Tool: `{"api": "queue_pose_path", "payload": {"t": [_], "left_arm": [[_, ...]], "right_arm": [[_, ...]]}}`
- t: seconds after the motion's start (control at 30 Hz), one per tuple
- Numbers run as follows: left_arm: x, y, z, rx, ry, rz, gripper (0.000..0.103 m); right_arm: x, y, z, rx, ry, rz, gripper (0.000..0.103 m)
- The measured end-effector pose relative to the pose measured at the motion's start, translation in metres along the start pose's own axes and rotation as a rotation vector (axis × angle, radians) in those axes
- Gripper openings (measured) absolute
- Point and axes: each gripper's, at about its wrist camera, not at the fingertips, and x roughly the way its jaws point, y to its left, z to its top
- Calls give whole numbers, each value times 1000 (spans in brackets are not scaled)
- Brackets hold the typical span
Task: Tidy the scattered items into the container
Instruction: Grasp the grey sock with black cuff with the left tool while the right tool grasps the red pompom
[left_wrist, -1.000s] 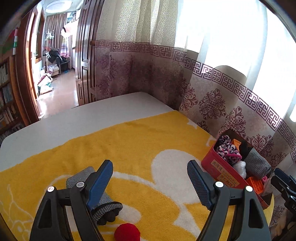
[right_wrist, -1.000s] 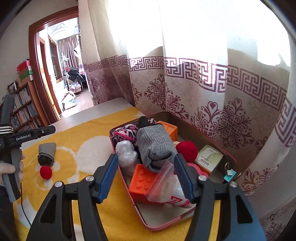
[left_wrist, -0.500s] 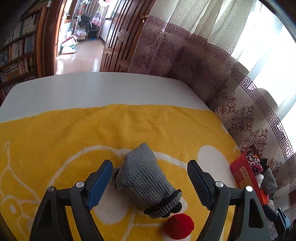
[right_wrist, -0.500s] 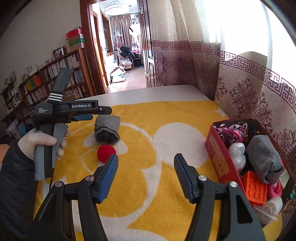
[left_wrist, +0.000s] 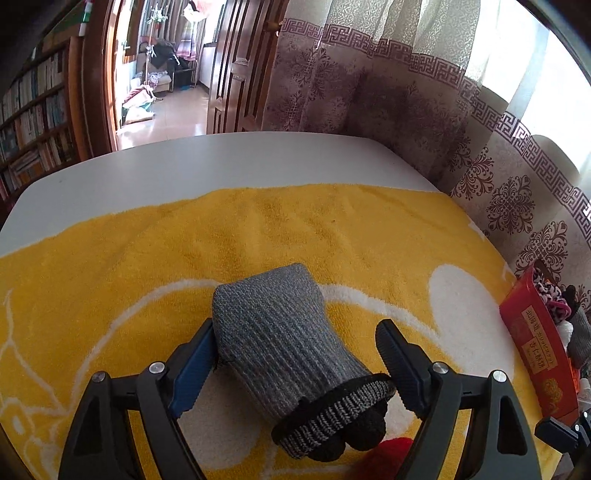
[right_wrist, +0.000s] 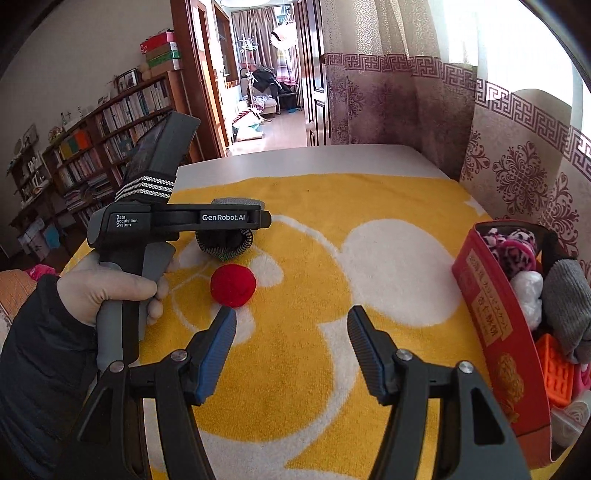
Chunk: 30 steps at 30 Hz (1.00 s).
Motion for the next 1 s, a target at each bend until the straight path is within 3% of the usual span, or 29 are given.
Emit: {"api": "queue_pose_path", "payload": {"t": [0.03, 0.07, 0.17, 0.4, 0.63, 0.83, 1.0], "left_arm": [[-2, 4, 1, -12, -5, 0, 68], [-4, 9, 3, -31, -12, -10, 55], [-12, 22, 6, -87, -35, -53, 48], [-37, 20, 17, -79, -118, -74, 48], [-49, 15, 23, -76, -147, -102, 48], [-49, 16, 21, -88, -142, -107, 48], [-46, 13, 20, -84, -132, -108, 48]], "right_arm": [[2, 2, 0, -4, 6, 4, 67], [4, 3, 1, -7, 11, 8, 67], [11, 8, 5, -20, 23, 20, 67], [32, 22, 14, -39, 70, 77, 67], [65, 33, 25, -42, 137, 113, 67], [90, 35, 26, -21, 181, 117, 43], [85, 37, 24, -26, 161, 111, 39]]}}
